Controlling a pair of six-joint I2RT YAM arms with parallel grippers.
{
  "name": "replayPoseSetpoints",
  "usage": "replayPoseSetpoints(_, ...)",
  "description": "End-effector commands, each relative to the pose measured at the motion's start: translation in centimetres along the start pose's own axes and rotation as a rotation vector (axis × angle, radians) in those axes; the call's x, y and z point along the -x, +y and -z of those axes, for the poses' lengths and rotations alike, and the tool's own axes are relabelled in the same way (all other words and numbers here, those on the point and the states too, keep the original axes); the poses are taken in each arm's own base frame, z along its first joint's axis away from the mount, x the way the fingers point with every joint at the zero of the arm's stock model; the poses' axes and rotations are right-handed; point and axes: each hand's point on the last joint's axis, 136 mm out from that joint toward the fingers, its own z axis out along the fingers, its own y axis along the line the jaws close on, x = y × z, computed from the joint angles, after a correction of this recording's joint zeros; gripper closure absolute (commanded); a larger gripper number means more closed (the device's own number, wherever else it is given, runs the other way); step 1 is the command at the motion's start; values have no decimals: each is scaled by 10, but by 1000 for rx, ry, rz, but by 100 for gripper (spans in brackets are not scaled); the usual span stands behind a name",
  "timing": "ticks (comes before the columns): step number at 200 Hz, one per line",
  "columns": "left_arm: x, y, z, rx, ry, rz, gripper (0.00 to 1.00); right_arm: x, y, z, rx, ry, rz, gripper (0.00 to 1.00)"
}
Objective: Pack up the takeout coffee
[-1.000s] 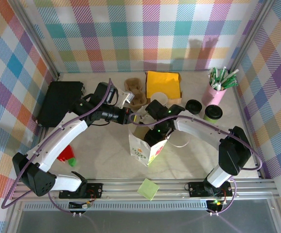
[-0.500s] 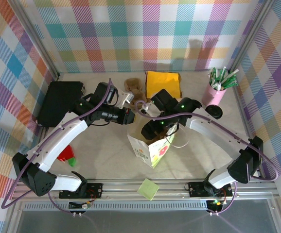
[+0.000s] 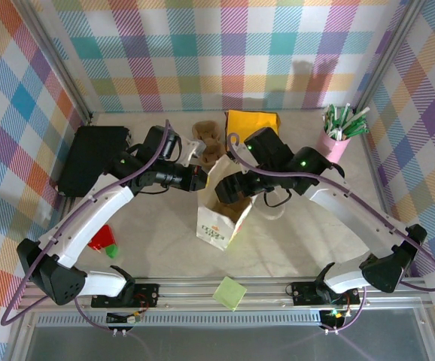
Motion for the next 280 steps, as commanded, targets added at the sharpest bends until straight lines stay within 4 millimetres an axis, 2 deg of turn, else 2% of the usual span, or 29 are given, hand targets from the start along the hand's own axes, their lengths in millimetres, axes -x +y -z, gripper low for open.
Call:
replayPoseSetpoints(1,6,-6,17,20,-45,-8,100,8,18,8,77,-32,-118,18)
replayPoseSetpoints(32,6,4,21,83,-59,43,100,14,25,19,105,-65,-213,20)
replayPoseSetpoints(51,4,11,24,122,-67,87,100,14,14,27,35,-76,-349,21)
replayPoseSetpoints(65,2,16,28,156,-76,120,92,16,15,33,27,-81,-367,23)
replayPoseSetpoints(83,1,19,38,187,-103,153,70,17,10,39,-9,-97,-389,24)
replayPoseSetpoints(97,3,21,48,219,-127,169,61,16,-1,46,-71,-123,-420,24)
replayPoseSetpoints(129,18,11,76,273,-191,179,57,17,-24,52,-172,-200,-485,27)
replayPoseSetpoints(153,24,-3,79,294,-210,188,57,14,-42,50,-220,-224,-544,29)
replayPoseSetpoints(173,24,-13,67,305,-188,202,60,11,-53,43,-232,-230,-577,31)
replayPoseSetpoints(221,15,-27,10,315,-66,197,68,5,-75,23,-223,-194,-643,37)
replayPoseSetpoints(258,5,-13,-27,362,16,204,77,0,-84,12,-215,-167,-669,48)
replayPoseSetpoints(280,-4,-1,-45,402,73,195,81,-4,-85,9,-207,-158,-671,51)
